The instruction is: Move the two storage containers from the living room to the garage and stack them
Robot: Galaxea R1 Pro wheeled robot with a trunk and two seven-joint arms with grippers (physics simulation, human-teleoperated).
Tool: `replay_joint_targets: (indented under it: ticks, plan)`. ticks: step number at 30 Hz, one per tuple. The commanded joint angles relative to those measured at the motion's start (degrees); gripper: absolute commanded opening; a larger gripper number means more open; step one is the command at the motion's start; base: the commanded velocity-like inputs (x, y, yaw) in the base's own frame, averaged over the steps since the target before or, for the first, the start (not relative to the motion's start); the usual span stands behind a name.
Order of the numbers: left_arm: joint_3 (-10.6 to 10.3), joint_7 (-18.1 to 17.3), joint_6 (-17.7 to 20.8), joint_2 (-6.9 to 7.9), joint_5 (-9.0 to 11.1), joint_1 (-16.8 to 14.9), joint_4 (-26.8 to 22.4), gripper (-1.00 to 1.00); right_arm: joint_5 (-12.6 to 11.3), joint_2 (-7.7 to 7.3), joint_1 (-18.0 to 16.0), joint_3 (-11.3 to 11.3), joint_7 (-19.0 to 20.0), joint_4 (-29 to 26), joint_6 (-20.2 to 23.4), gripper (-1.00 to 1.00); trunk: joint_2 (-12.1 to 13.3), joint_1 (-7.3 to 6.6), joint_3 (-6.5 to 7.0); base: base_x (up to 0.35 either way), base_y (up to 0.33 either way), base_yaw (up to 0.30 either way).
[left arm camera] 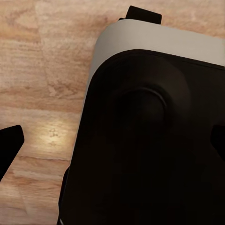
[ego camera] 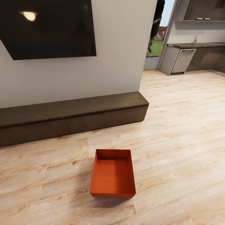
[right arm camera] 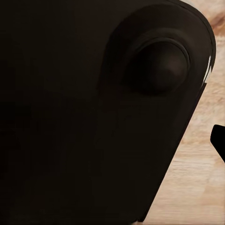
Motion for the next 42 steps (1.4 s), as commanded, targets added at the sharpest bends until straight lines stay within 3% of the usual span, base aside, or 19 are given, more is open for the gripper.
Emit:
replay_joint_targets:
  ticks: [1, 42]
  plan:
    - [-0.1, 0.1, -0.2, -0.01, 0.2, 0.0, 0.0, 1.0, 0.3, 0.03, -0.1, 0.3, -0.3, 0.2, -0.2, 1.0, 0.0, -0.01, -0.13, 0.0, 0.0, 0.0]
    - [-0.1, 0.1, -0.2, -0.01, 0.2, 0.0, 0.0, 1.0, 0.8, 0.03, -0.1, 0.4, -0.3, 0.2, -0.2, 1.0, 0.0, -0.01, -3.75, 0.0, 0.0, 0.0]
